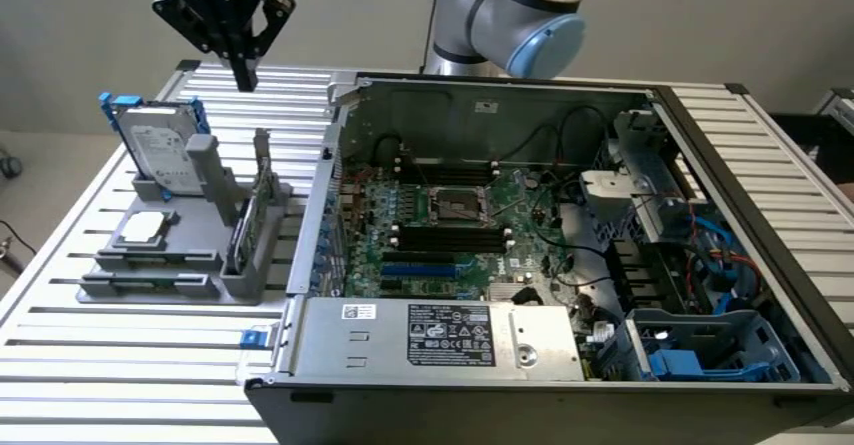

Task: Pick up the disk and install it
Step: 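Reach for the disk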

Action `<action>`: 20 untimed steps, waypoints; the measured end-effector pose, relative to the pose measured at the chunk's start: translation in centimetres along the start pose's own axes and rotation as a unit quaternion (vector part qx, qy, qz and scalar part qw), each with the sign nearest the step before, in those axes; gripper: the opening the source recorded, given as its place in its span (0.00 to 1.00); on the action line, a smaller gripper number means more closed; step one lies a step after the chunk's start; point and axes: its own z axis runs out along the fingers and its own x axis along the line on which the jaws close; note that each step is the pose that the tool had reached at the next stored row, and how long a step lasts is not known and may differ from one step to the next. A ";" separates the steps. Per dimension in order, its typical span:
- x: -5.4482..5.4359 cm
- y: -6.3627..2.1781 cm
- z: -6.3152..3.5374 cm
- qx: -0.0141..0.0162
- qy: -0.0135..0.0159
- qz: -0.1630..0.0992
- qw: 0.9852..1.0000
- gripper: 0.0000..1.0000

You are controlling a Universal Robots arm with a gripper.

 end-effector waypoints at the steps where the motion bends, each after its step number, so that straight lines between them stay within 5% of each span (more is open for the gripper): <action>1: 0.5 0.13 0.04 0.002 0.000 0.000 1.000 0.11; 14: 6.5 1.74 0.60 0.020 -0.001 0.000 1.000 0.11; 20: 9.3 2.78 0.95 0.023 -0.002 -0.001 1.000 0.11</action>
